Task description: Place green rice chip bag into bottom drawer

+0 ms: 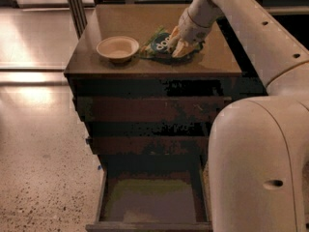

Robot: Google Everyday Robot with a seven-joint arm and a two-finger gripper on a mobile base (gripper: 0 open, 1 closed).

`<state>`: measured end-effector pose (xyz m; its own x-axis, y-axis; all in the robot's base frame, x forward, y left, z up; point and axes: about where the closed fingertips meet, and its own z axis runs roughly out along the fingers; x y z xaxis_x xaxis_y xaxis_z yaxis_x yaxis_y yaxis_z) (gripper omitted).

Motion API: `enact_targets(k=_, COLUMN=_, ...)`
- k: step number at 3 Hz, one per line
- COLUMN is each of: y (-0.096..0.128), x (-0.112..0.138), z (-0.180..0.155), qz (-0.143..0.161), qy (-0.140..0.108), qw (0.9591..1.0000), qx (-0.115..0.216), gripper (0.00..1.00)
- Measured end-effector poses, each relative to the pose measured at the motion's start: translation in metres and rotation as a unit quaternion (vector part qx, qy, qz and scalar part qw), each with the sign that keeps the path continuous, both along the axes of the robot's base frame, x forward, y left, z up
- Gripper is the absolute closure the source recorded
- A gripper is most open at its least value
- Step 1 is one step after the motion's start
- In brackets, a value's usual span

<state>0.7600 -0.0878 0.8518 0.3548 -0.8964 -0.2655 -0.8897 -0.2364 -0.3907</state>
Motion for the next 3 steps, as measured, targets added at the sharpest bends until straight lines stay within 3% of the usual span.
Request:
enact_targets(k=1, y=-0.001, x=-0.013, z=0.038, qz=0.050, qy=-0.017, qw=0.9980, qx=0.036, gripper=1.00)
enact_targets(k=3, y=0.000, x=-0.048, z=0.128, qz=0.116, qy=-0.077, qw=0.9849, qx=0.103, gripper=1.00)
